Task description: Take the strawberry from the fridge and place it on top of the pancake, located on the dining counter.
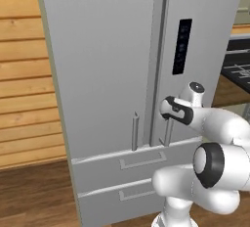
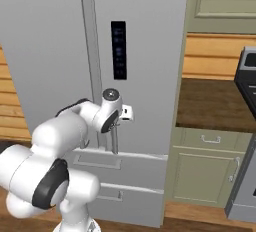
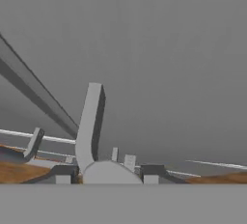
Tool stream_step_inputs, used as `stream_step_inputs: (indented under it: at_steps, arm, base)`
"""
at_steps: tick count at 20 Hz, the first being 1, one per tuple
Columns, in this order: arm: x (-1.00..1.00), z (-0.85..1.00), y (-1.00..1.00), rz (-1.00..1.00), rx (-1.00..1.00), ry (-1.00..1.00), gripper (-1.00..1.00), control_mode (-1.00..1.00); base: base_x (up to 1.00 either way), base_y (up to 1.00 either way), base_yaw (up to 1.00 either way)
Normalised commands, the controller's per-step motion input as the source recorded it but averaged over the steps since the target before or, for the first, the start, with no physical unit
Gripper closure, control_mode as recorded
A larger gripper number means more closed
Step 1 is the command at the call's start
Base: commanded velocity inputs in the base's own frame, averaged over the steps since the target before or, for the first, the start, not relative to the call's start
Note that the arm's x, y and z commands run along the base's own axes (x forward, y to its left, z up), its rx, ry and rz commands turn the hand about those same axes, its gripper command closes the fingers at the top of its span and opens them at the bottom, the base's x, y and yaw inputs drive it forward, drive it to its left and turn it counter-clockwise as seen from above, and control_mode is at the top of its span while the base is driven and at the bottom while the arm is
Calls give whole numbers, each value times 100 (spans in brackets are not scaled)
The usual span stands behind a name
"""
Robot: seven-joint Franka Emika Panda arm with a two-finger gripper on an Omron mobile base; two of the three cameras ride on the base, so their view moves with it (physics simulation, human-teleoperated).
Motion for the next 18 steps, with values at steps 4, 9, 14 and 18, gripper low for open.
stream_step_inputs:
  at_steps: [4, 9, 14, 18]
  arm:
    - [-63, 0, -85, -5, 0, 0, 100, -100]
    - [-71, 0, -97, -3, 0, 0, 100, -100]
    - [-66, 0, -98, -2, 3, 0, 100, -100]
    - [-53, 0, -89, 0, 10, -4, 100, -100]
  base:
    - [0, 0, 0]
    - [0, 0, 0]
    - [0, 0, 0]
    - [0, 0, 0]
